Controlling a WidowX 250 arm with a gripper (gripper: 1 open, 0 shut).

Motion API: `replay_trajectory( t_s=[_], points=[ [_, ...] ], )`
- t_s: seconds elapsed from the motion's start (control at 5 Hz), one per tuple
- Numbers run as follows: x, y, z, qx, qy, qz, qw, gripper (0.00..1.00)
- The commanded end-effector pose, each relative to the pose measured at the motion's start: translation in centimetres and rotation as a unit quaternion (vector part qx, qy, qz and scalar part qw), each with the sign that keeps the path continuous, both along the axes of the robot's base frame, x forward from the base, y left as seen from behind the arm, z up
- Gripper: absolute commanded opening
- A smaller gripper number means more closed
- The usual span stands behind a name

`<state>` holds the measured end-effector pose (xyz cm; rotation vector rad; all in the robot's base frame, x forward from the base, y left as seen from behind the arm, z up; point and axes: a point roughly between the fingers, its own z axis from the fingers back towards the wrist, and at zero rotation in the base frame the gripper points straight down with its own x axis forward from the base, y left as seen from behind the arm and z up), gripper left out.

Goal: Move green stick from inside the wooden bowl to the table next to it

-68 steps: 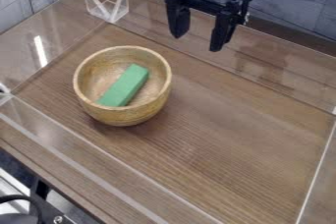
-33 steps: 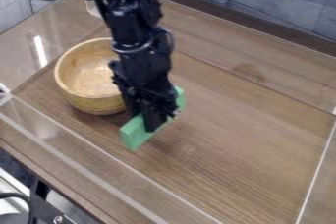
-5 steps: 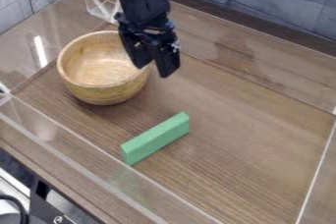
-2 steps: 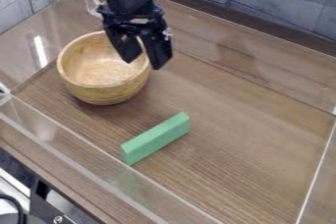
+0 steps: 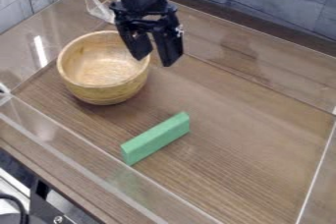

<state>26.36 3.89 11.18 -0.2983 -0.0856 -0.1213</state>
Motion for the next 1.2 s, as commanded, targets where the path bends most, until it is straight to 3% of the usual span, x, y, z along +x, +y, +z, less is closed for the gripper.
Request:
replay_trajectory(
  t_s=[0.0, 0.4, 0.6, 1.0],
  points=[
    [0.3, 0.5, 0.0, 0.012, -0.017, -0.014, 0.9997, 1.0],
    [-0.4, 2.0, -1.1, 0.012, -0.015, -0.016, 0.9997, 1.0],
    [-0.5, 2.1, -0.9, 0.006, -0.018, -0.013, 0.9997, 1.0],
    [-0.4, -0.5, -0.6, -0.003, -0.022, -0.024, 0.9995, 1.0]
  ],
)
